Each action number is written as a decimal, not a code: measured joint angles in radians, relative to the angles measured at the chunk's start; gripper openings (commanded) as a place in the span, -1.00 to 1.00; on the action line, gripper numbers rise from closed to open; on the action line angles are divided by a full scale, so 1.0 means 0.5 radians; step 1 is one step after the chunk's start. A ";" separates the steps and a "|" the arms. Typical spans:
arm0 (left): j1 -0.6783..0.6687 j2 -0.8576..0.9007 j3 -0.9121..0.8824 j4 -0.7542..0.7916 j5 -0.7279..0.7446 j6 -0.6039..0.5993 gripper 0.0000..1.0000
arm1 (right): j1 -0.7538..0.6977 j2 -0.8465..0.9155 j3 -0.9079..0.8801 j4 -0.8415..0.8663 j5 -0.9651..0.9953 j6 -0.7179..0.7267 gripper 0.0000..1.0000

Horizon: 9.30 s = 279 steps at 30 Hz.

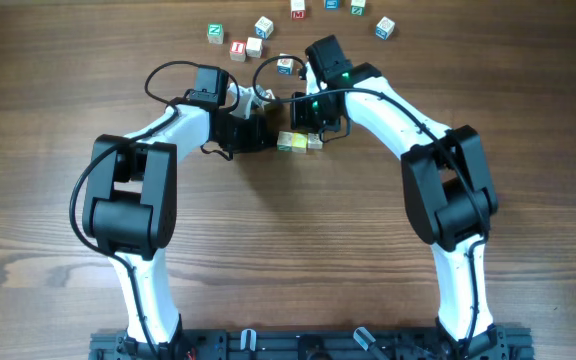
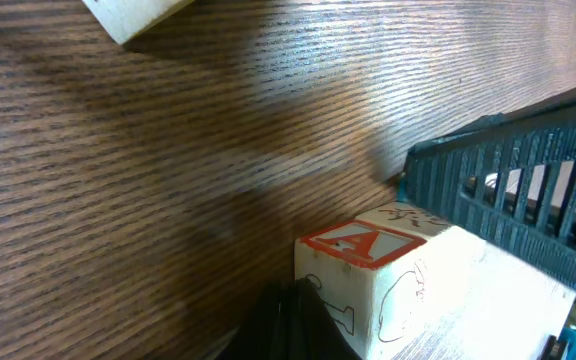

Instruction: Form a horizontal line

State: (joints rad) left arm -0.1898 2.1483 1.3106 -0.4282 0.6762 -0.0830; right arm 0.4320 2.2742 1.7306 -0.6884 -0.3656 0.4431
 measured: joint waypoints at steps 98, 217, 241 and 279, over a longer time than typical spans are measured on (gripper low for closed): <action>-0.004 0.002 0.000 0.000 0.005 -0.009 -0.92 | -0.203 -0.001 -0.002 -0.407 -0.085 -0.302 -0.91; -0.082 -0.082 0.020 -0.040 -0.446 -0.571 -0.92 | -0.159 -0.252 -0.507 0.148 -0.067 -0.364 -0.91; -0.083 -0.082 0.024 -0.062 -0.460 -0.571 -0.92 | -0.160 -0.252 -0.507 0.192 -0.098 -0.364 -0.91; 0.104 -0.169 0.031 -0.267 -0.828 -0.649 -0.92 | -0.204 -0.353 -0.472 0.039 0.363 -0.388 -0.91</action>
State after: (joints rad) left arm -0.1379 2.0636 1.3258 -0.5617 0.2623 -0.4076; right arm 0.3302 2.0975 1.4944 -0.6689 -0.1841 0.2489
